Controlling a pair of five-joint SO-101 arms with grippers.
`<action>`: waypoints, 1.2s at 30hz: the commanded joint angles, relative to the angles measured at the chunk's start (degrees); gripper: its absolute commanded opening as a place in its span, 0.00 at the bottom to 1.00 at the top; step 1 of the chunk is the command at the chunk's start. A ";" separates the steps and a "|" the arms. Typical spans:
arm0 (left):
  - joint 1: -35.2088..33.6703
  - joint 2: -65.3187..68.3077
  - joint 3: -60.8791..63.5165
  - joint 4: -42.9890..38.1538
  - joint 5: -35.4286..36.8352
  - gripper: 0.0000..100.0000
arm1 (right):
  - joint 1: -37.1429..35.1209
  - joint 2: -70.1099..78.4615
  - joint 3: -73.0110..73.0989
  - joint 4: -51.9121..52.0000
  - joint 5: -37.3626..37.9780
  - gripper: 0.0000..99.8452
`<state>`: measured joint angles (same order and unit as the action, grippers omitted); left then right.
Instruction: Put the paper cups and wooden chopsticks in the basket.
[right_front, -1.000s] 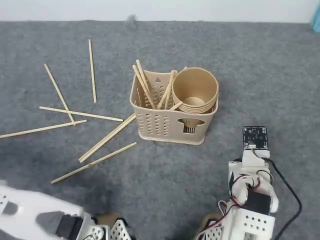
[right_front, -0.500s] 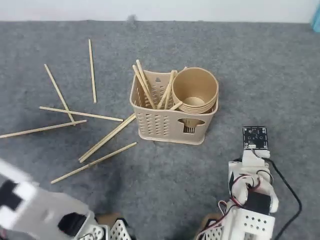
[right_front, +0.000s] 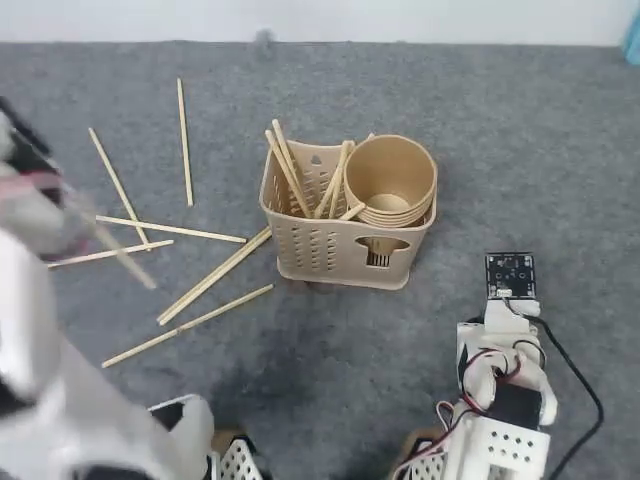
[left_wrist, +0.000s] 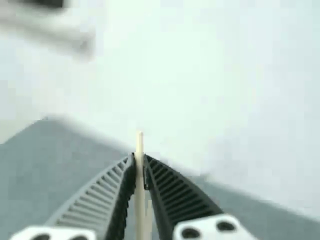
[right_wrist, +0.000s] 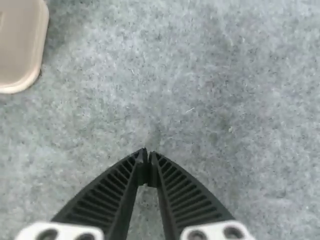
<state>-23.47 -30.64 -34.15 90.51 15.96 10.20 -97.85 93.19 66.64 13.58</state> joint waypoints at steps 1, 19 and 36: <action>13.27 -6.15 0.13 -7.38 0.53 0.01 | -0.48 -0.75 -0.53 0.13 0.26 0.01; 32.09 -8.62 32.92 -47.21 0.00 0.01 | -0.48 -0.75 -0.53 0.13 0.62 0.01; 33.41 -23.65 78.73 -71.38 -4.31 0.03 | -2.15 -0.84 -0.53 0.04 0.62 0.01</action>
<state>9.41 -51.38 42.77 21.14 12.00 8.97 -97.85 93.19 66.64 13.58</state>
